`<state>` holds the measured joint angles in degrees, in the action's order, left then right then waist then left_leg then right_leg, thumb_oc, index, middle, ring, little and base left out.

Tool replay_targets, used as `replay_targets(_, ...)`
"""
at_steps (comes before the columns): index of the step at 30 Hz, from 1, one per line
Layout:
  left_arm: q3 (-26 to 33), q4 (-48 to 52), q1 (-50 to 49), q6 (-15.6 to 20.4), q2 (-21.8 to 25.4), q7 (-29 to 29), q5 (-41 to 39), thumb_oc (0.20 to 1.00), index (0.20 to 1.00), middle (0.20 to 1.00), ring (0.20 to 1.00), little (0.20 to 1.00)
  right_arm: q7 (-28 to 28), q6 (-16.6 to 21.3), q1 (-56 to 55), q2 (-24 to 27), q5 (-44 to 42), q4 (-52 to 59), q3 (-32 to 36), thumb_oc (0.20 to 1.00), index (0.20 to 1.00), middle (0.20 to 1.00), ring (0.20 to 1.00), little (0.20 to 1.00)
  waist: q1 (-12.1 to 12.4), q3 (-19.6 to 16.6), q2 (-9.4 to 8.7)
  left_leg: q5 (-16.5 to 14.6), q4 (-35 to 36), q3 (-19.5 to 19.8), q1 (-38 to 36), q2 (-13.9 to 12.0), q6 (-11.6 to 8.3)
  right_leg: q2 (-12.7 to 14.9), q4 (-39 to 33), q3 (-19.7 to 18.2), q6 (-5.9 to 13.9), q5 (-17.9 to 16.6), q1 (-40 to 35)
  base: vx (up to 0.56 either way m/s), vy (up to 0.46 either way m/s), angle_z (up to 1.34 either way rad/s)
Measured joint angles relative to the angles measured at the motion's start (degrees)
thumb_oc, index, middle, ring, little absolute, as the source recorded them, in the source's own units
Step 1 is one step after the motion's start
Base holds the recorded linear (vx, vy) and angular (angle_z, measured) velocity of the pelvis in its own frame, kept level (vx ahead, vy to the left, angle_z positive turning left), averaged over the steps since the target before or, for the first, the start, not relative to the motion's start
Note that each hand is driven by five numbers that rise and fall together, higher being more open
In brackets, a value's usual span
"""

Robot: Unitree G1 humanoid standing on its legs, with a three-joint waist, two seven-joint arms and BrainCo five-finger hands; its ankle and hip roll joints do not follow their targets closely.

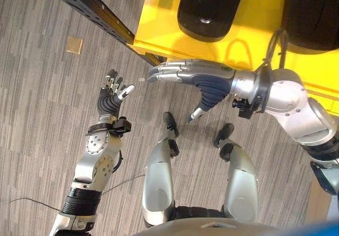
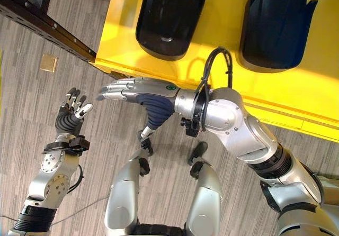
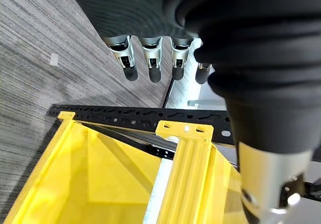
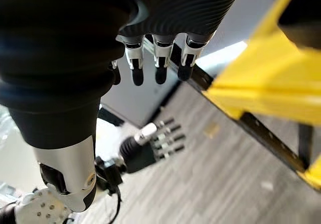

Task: Move parts from the plastic box to the shelf.

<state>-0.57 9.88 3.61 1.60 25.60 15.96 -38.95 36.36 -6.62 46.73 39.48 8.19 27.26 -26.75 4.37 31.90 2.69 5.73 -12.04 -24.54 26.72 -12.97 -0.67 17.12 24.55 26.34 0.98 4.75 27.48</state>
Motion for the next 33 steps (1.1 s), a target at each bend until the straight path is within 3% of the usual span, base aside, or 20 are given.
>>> replay_targets(9, -0.66, 0.00, 0.48, 1.27, 0.01, -0.08, 0.11, 1.000, 1.000, 1.000, 1.000, 1.000, -0.82, -0.73, -0.01, -0.23, 4.32, -2.05, -0.60, 1.000, 1.000, 1.000, 1.000, 1.000, -0.17, -0.01, -0.02, 0.00, 0.02, 0.02, 0.08, -0.03, 0.00, -0.07, -0.18, 0.01, 0.00, -0.08, -0.02, 0.00, 0.000, 0.00)
replay_targets(17, -1.62, -0.11, 1.57, 1.27, -0.03, 0.42, 0.22, 1.000, 1.000, 1.000, 1.000, 1.000, -8.02, 4.43, -0.02, -0.18, 15.64, -5.96, 2.72, 1.000, 1.000, 1.000, 1.000, 1.000, -0.46, -0.02, -0.04, -0.01, -0.04, 0.05, 0.40, 0.02, 0.02, -0.06, -0.53, 0.03, 0.14, -0.40, 0.07, 0.00, 0.000, 0.00)
replay_targets(26, -1.59, -0.14, 2.89, 1.13, -0.03, 0.48, 0.21, 1.000, 1.000, 1.000, 1.000, 1.000, -10.16, 5.14, 0.04, 0.37, 17.92, -6.03, 3.69, 1.000, 1.000, 1.000, 1.000, 1.000, -0.69, -0.01, -0.05, -0.04, -0.16, 0.11, 1.36, 0.02, 0.04, -0.01, -0.51, 0.10, 0.14, -0.40, 0.91, 0.00, 0.000, 0.00)
replay_targets(28, -1.59, -0.53, 2.88, 1.07, -0.04, 0.50, 0.20, 1.000, 1.000, 1.000, 1.000, 1.000, -9.93, 3.53, 0.03, 0.75, 17.58, -6.02, 3.68, 1.000, 1.000, 1.000, 1.000, 1.000, -0.72, 0.00, -0.06, -0.04, -0.18, 0.15, 1.68, 0.02, 0.04, -0.04, -0.52, 0.16, 0.14, -0.42, 1.17, 0.00, 0.000, 0.00)
replay_targets(33, -1.52, -0.58, 2.99, 0.96, -0.07, 0.18, 0.21, 1.000, 1.000, 1.000, 1.000, 1.000, -5.00, -7.13, 0.02, 0.80, 9.40, -6.07, 3.19, 1.000, 1.000, 1.000, 1.000, 1.000, -0.70, 0.00, -0.07, -0.03, -0.24, 0.42, 2.18, -0.02, 0.04, -0.04, -0.52, 0.51, 0.14, -0.42, 1.39, 0.00, -0.005, 0.01)
